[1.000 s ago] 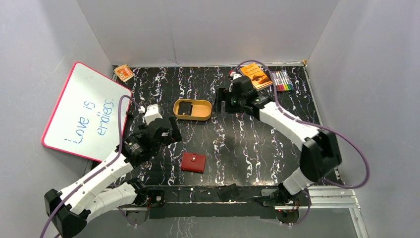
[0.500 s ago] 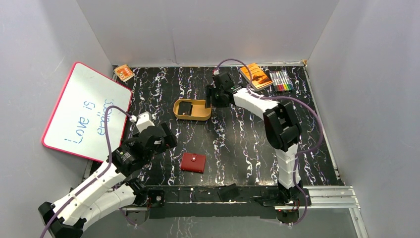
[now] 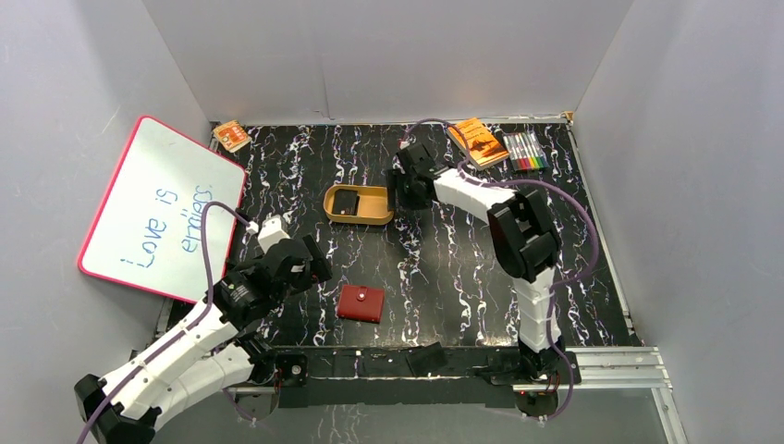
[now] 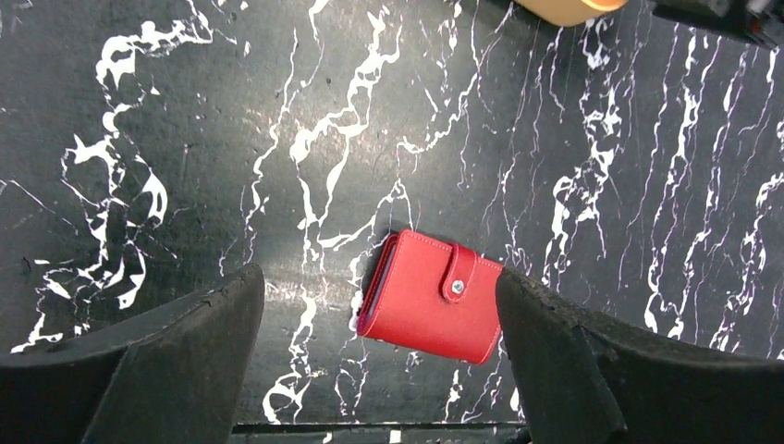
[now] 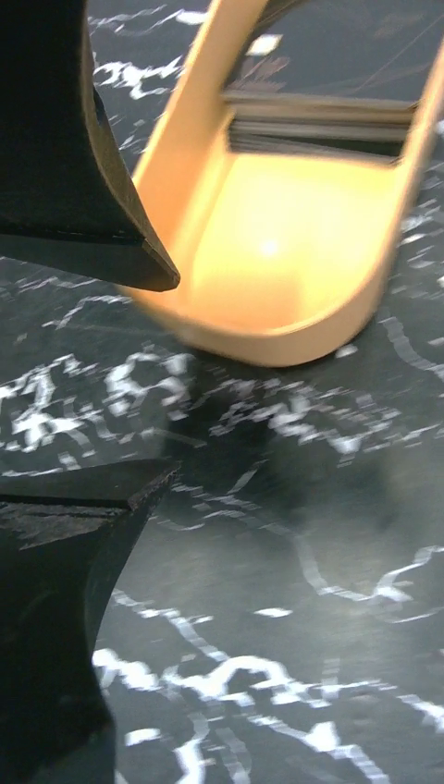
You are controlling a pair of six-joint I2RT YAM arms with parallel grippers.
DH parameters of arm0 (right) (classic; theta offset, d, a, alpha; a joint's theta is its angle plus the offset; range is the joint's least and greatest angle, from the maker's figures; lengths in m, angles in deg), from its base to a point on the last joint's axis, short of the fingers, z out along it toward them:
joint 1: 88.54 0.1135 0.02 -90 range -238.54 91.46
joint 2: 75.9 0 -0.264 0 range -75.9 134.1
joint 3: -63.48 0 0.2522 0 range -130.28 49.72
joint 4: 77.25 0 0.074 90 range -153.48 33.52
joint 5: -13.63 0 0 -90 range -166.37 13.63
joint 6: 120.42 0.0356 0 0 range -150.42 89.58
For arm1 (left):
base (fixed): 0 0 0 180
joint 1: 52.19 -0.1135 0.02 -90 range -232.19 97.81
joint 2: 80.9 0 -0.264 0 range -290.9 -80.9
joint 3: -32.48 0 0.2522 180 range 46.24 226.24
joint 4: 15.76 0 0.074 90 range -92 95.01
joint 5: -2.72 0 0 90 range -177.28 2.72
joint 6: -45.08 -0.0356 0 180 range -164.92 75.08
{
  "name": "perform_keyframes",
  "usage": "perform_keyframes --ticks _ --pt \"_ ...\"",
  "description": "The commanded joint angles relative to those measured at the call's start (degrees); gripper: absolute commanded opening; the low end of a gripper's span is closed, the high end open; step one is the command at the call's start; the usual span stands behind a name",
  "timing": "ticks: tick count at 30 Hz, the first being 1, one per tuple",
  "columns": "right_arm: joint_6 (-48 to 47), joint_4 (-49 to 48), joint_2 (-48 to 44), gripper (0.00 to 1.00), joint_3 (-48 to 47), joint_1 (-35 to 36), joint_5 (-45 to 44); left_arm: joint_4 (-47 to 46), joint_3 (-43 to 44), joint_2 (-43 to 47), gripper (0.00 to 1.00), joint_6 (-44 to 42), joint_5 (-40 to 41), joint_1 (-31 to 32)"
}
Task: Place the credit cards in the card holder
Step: Adjust the storage box at the center of the board, then adjust the card holder at the center of the board.
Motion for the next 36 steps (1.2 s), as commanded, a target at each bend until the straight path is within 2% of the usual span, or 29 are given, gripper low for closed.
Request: perform_keyframes --ticks 1,3,8,14,17,23,27,30,36 --pt "0.35 -2.07 -12.72 0.77 8.59 2.24 1.38 -0.04 -1.39 -0.54 0.91 1.48 -3.48 -0.3" --pt "-0.56 -2.99 -17.94 0.77 13.95 4.65 5.03 -1.05 -2.48 -0.98 0.91 1.86 -5.88 -0.29" --pt "1.6 -2.08 -27.3 0.75 25.43 13.3 6.23 -5.74 -7.07 -3.41 0.9 3.59 -13.13 -0.29" --pt "7.2 -7.81 -31.74 0.74 35.08 20.04 6.83 -12.99 -11.99 -8.87 0.83 4.32 -20.39 -0.29" --pt "7.15 -9.18 -29.43 0.72 35.17 20.81 7.17 -14.51 -12.65 -11.22 0.76 3.76 -21.85 -0.25" --pt "6.77 -12.85 -23.41 0.69 33.35 20.85 7.17 -18.23 -14.36 -14.69 0.54 2.86 -23.91 -0.25" --pt "6.66 -13.37 -20.5 0.65 32.59 20.92 6.79 -20.97 -14.87 -17.37 0.45 1.72 -25.72 -0.32" --pt "7.31 -13.67 -21.6 0.63 35.03 20.9 6.3 -23.09 -14.49 -19.51 0.4 0.12 -25.85 -0.25" --pt "10.31 -14.55 -29.37 0.59 44.32 20.87 4.12 -30.43 -11.25 -28.27 0.31 -2.98 -30.34 -0.31"
